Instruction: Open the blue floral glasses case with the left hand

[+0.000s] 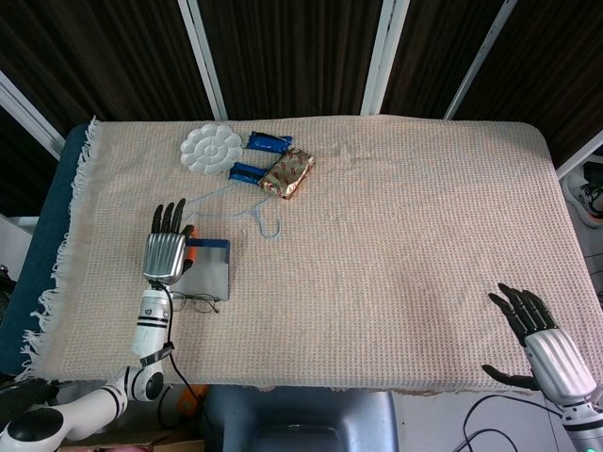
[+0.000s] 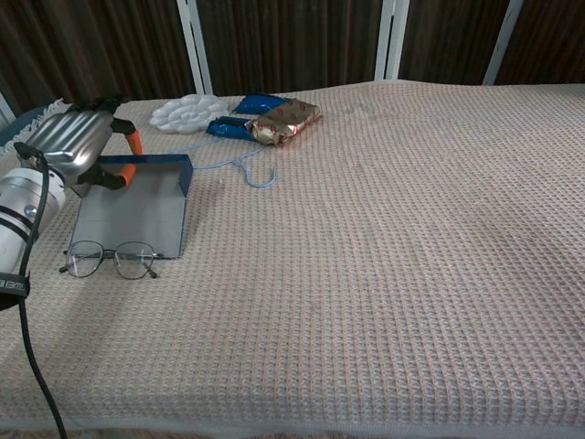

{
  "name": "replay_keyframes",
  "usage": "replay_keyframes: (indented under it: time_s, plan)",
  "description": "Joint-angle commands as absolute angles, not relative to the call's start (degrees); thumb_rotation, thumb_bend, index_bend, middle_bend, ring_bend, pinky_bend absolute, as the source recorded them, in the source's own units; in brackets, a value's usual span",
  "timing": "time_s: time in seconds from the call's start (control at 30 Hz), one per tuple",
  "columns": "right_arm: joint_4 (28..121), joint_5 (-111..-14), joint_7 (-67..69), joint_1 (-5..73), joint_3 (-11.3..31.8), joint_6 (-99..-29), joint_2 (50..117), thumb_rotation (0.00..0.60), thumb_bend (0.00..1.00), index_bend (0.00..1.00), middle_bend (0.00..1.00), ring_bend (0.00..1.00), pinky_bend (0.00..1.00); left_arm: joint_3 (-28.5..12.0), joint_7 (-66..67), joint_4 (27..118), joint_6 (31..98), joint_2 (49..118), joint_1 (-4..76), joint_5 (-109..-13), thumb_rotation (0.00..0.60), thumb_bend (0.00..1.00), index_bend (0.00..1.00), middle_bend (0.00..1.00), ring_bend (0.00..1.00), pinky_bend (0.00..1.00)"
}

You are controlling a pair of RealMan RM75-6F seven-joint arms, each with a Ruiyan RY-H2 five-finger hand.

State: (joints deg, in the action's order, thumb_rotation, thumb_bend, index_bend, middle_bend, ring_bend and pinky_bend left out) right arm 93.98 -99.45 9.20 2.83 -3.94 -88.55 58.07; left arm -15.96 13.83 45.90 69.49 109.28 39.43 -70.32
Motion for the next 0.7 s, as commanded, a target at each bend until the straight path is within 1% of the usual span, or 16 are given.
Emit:
replay_keyframes:
  time_s: [0.03,0.27,0.33,0.4,0.43,0.47,0.5,0.6,0.7]
  plan:
    - [93.9,-99.3,9.4,2.8,-3.8,-88.5,58.0,0.6,0.22,0.0,0.0,0.0,0.0,-18.2,13.1,42.1,67.0,110.7,41.7,-68.7,0.6,0.43,0.51,0.0,0.0,0.0]
    - [93.9,-98.7,9.6,2.9,-3.5,-88.4,57.9,0.6,0.22,0.0,0.0,0.0,0.0,-20.4,11.9,36.3,63.5,112.7,44.5,-66.9,0.6,0.43,0.48,0.0,0.0,0.0]
    - [93.9,-98.1,9.5,3.0,-3.2,-88.1,57.9,0.6,0.22,0.0,0.0,0.0,0.0,-20.6,11.3,33.9,60.6,113.7,45.3,-66.0,0.6,0.42,0.41,0.0,0.0,0.0]
    - [94.1,-97.7,9.1,3.2,-3.1,-87.7,58.0,0.6,0.22,0.0,0.0,0.0,0.0,-19.9,11.7,34.1,57.3,113.7,45.0,-65.3,0.6,0.42,0.24,0.0,0.0,0.0]
    - [94.1,-97.7,8.9,3.3,-3.1,-87.5,58.0,0.6,0.22,0.0,0.0,0.0,0.0,-19.5,12.5,34.9,56.3,113.4,44.6,-65.0,0.6,0.42,0.13,0.0,0.0,0.0]
    - [94.2,-97.7,8.7,3.3,-3.1,-87.4,58.0,0.6,0.22,0.0,0.0,0.0,0.0,-19.2,13.3,35.8,56.0,113.0,44.3,-64.8,0.6,0.42,0.05,0.0,0.0,0.0]
    - [94.2,-97.7,8.5,3.3,-3.1,-87.3,58.0,0.6,0.22,0.0,0.0,0.0,0.0,-18.9,14.4,36.9,55.6,112.5,43.8,-64.5,0.6,0.41,0.01,0.0,0.0,0.0]
    - [94.4,-98.1,7.8,3.4,-3.3,-87.1,58.2,0.6,0.22,0.0,0.0,0.0,0.0,-18.5,20.6,42.4,54.0,109.9,42.4,-62.2,0.6,0.41,0.0,0.0,0.0,0.0]
    - [94.4,-98.6,7.4,3.3,-3.6,-87.2,58.3,0.6,0.22,0.0,0.0,0.0,0.0,-18.0,26.3,53.1,55.1,104.9,39.9,-60.0,0.6,0.41,0.0,0.0,0.0,0.0]
